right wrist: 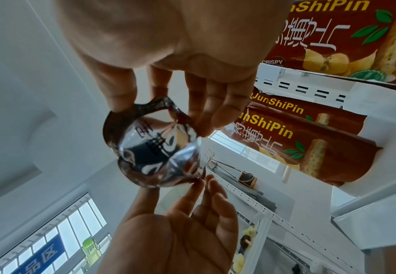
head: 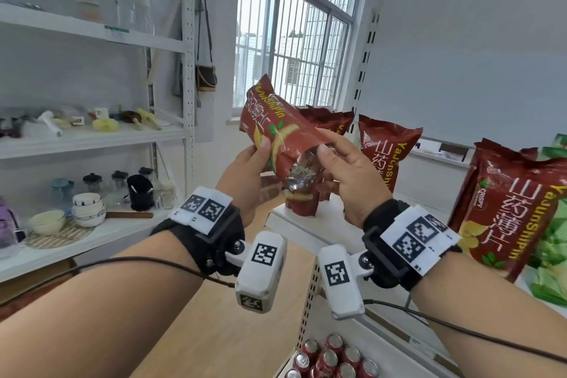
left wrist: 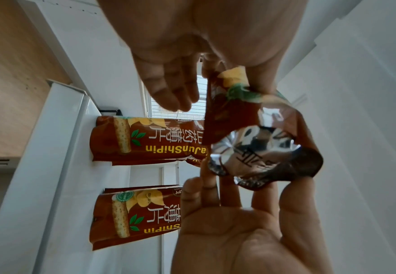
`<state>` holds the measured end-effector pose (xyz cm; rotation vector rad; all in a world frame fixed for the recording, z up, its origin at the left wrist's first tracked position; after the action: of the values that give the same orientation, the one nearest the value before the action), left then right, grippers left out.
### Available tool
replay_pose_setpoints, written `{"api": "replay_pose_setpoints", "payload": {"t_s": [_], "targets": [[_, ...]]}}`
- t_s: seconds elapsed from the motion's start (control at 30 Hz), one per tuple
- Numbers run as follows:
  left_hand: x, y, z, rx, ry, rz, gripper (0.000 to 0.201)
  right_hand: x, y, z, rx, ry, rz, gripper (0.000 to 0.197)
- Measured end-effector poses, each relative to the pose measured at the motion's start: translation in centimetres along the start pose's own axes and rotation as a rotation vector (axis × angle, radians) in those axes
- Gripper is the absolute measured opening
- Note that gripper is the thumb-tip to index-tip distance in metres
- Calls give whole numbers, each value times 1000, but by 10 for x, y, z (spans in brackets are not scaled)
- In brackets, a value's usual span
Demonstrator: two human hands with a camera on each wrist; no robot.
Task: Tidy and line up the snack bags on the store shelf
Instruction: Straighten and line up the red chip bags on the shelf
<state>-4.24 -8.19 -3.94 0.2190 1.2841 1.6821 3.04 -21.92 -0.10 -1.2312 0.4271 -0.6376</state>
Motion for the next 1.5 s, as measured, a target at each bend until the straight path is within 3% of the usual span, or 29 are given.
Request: {"api": "replay_pose_setpoints", "payload": {"t_s": [0.2,0.37,0.43,0.6,0.7,0.83,1.0,1.13,1.27,1.37,1.5], "targets": [[2,8,-5,-1,15,-62,30,-5,1,-1,-52,4,21,29],[-11,14,-18,37,-113,-138,73,-18,1,2,-111,-18,-103,29],[-15,17,-21,23,-156,-161,76,-21,2,0,-102,-26,-64,31],[-19,13,-23,34,-215,-137,71,-14,2,-1,-94,-11,18,37],[-22,12,-23,-25,-240,-26,63,-5,1,-2,-80,55,-54,42],[-27,7,-18,-70,-290,42,25,11,2,-4,-48,146,-130,43],[-42,-1,-23,-38,-414,82,36,30,-9,-5,-24,224,9,43],[-57,2,-22,-86,-389,38,47,40,-11,-12,2,263,-20,36],[-69,7,-17,-115,-302,-20,14,46,-9,-20,16,268,-101,39],[-76,3,-16,-81,-279,-26,16,56,-16,-27,69,404,-218,47],[-88,-4,-20,-39,-317,-110,17,71,-28,-32,166,540,-243,36]]}}
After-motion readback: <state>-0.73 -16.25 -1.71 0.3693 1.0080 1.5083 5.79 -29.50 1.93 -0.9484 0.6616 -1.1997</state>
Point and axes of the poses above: each hand's wrist, its own z-axis towards the middle knuckle, its own x-axis out of the back of the hand, y = z × x, the point moved 5 cm from there along z, towards the middle knuckle, and after that the axes turned 13 degrees about -x, right-handed, at the moved point
